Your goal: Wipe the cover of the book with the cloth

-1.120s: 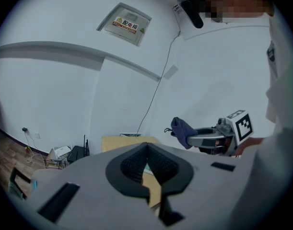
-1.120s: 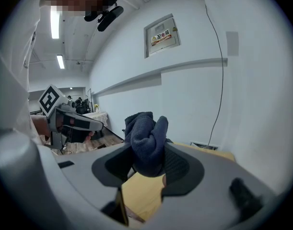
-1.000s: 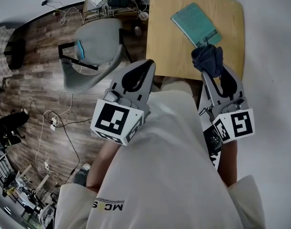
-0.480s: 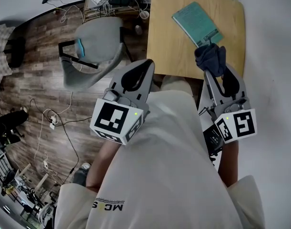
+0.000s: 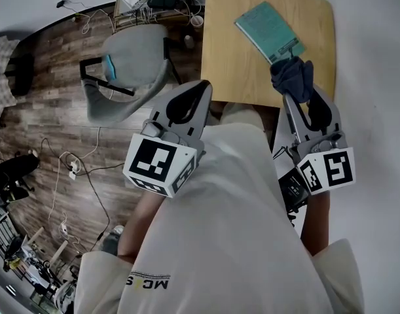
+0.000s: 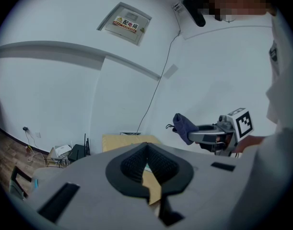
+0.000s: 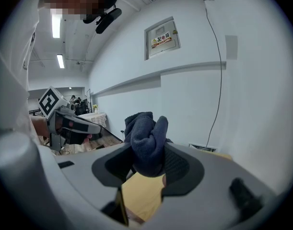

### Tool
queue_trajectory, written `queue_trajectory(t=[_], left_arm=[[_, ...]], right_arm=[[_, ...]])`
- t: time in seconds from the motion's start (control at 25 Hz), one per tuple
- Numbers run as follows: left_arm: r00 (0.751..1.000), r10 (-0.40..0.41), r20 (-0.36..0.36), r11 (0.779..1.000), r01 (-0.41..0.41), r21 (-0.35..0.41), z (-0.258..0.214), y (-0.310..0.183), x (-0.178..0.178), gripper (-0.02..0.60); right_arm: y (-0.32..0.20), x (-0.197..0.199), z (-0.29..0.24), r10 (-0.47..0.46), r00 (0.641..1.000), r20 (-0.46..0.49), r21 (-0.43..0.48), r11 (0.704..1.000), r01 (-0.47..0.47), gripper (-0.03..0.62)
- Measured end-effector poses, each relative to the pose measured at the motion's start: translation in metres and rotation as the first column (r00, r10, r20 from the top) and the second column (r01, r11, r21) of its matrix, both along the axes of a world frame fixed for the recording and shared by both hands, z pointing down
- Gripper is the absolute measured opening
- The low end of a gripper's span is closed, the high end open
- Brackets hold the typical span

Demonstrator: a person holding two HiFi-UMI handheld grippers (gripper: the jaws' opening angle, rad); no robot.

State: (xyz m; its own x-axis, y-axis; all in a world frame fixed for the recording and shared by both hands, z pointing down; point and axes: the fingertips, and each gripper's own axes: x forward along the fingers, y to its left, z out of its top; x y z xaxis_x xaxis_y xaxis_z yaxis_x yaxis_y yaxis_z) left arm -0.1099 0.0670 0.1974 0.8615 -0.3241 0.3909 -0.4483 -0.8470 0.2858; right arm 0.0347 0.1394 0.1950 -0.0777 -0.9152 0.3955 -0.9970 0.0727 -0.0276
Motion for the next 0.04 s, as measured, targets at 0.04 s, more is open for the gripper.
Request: queue_trajectory(t=[0.04], left_arm=[[1.000,0.001,0.001,1.000,-0.001,0.000,0.0000,0.0001,-0.0005,0.011]], right_arm=[[-0.0002,-0.0011,-0.0001,-0.001,1.000,0.001,0.000,1.000,0.001,0.186]])
